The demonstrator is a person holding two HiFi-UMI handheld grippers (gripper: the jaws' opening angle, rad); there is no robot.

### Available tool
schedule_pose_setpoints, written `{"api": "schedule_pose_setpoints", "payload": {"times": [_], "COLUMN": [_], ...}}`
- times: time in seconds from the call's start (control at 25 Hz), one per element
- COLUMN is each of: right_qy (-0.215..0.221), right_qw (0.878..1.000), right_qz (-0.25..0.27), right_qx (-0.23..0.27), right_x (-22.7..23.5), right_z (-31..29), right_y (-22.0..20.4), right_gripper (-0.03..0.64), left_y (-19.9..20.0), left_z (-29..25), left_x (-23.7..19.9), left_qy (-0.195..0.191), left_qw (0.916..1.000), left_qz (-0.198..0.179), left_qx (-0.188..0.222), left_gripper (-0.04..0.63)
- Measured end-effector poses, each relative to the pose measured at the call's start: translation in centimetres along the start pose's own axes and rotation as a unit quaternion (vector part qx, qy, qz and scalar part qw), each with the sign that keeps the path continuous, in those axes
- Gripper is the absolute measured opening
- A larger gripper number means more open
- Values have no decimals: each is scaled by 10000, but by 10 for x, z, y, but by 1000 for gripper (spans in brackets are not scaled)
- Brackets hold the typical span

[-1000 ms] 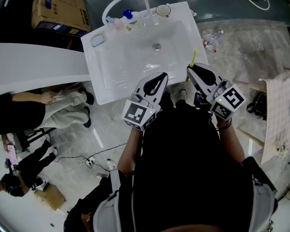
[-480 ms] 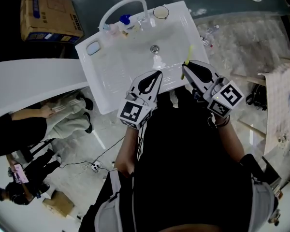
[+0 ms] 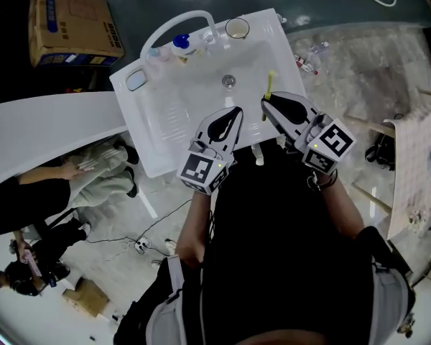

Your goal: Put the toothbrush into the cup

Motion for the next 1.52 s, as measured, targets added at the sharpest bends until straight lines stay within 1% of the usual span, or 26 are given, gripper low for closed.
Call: {"api": "schedule_pose_setpoints", "payload": {"times": [0.12, 0.24, 0.48, 0.72, 0.84, 1.04, 1.36, 1.52], "right_qy": [-56, -117, -158, -157, -219, -362, -592, -737], "right_qw": [9999, 9999, 9996, 9991, 9988, 9986, 9967, 9947], "right_qz": [-29, -69, 196, 385, 441, 370, 550, 700], "right_qx": [-91, -49, 106, 98, 49, 49, 8, -143], "right_x": [20, 43, 94, 127, 144, 170, 214, 232], "right_z": [-3, -12, -47, -89, -106, -130, -162, -172], "right_y": [-4, 0, 25, 36, 35, 29, 16, 0], "right_gripper": [49, 49, 49, 49, 49, 49, 49, 49], "left_y": [-4, -7, -16, -24, -26, -32, -45, -48], "left_z": [-13, -20, -30, -37, -43, -49, -57, -59], "left_x": [-4, -8, -20, -33, -43, -55, -63, -65], "left_qy": [45, 64, 193, 246, 265, 294, 248, 228], "left_qw": [10000, 9998, 9994, 9990, 9989, 9985, 9979, 9959], "left_qz": [37, 0, 105, 198, 234, 317, 472, 508], "left_qx": [-76, -169, -283, -318, -310, -324, -366, -714], "left_gripper": [12, 12, 12, 12, 12, 12, 12, 12]}}
Point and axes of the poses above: the fingertips, and each gripper's own axes: z backward along the fingers, x to its right, y out of its top, the point moved 2 cm from there along z, backward along the fingers, and after that the axes turned 5 degrees about x, right-handed, at the moved point
